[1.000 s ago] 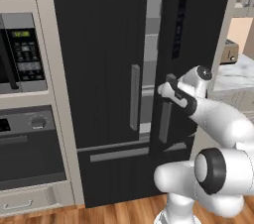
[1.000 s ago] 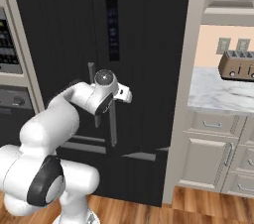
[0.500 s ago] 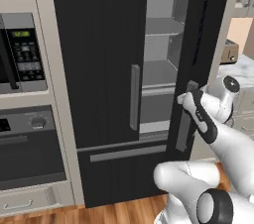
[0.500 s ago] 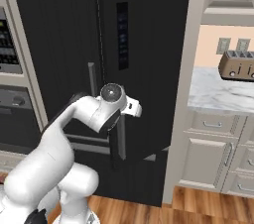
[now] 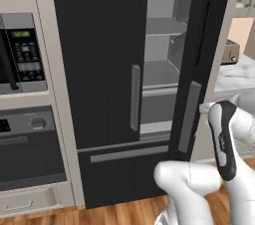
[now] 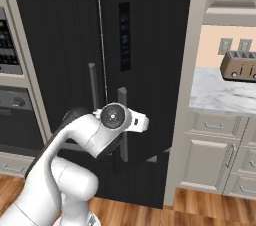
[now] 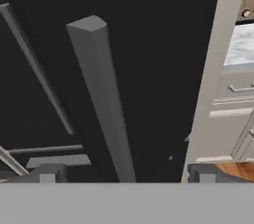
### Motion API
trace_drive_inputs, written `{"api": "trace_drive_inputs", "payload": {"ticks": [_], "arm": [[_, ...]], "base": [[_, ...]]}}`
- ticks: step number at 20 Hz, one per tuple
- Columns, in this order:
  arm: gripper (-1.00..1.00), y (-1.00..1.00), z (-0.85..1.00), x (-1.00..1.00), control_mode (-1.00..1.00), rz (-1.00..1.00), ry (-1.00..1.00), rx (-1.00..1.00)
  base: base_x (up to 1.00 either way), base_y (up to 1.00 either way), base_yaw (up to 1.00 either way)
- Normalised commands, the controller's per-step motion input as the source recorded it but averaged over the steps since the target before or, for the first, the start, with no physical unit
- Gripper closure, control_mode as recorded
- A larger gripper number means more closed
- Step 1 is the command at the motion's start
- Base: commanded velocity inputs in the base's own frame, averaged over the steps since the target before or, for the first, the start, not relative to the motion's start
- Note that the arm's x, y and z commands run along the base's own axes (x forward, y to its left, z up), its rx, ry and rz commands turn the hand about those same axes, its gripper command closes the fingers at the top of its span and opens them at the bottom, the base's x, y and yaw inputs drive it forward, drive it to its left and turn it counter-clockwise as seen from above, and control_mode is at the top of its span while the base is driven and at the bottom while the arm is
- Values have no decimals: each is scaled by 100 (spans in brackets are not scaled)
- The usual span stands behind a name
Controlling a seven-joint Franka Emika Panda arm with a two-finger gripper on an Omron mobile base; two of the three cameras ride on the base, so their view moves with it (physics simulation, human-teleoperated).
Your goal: Open the fridge, grab two sodas, and place both sodas inside the bowl with ice on the dining counter.
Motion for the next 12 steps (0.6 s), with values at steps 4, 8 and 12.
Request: {"api": "trace_drive_inputs", "payload": {"ticks": [4,8,12], "arm": [[-100,56,32,-86,-100,0,-30,-28],[-100,83,40,-42,-100,0,-25,-33],[-100,93,48,-1,-100,2,-17,-33]], "base": [[0,0,0],[0,0,0],[0,0,0]]}}
